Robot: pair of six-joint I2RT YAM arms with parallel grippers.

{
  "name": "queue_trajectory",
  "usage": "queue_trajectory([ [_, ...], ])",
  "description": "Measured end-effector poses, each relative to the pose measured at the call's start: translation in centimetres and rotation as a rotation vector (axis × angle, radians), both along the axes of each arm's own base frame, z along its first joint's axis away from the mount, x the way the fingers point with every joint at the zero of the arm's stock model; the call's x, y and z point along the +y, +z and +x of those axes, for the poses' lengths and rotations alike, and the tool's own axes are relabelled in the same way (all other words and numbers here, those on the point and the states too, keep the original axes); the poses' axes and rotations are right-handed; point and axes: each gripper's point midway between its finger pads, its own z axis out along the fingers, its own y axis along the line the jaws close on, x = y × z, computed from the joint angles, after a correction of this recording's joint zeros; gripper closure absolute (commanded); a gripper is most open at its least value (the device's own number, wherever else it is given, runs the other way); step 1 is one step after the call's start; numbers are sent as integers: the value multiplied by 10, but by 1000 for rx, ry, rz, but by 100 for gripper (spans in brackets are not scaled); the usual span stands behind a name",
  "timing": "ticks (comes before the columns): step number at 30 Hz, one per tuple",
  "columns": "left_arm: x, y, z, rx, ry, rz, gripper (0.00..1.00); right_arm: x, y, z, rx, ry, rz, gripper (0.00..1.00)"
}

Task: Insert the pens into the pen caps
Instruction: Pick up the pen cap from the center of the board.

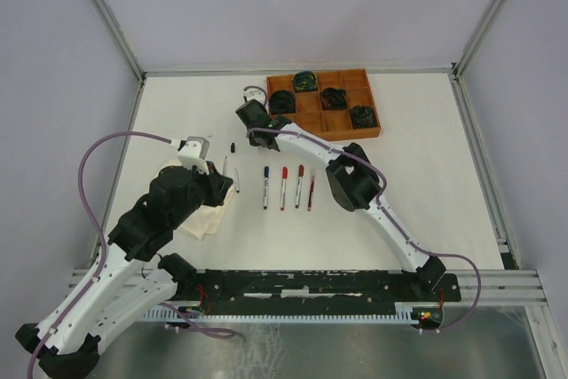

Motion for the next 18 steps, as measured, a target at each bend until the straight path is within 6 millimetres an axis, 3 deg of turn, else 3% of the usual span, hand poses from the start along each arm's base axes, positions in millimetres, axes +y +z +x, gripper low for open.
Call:
queue_trajectory([
  [8, 0, 0, 0, 0, 0, 0, 97, -5, 13, -37, 53, 128, 4, 86],
  [14, 0, 0, 0, 0, 0, 0, 97, -5, 72, -56, -2, 187, 101, 86],
  [18, 0, -2, 0, 4, 0, 3, 97, -29, 111, -78, -40, 175, 164, 86],
])
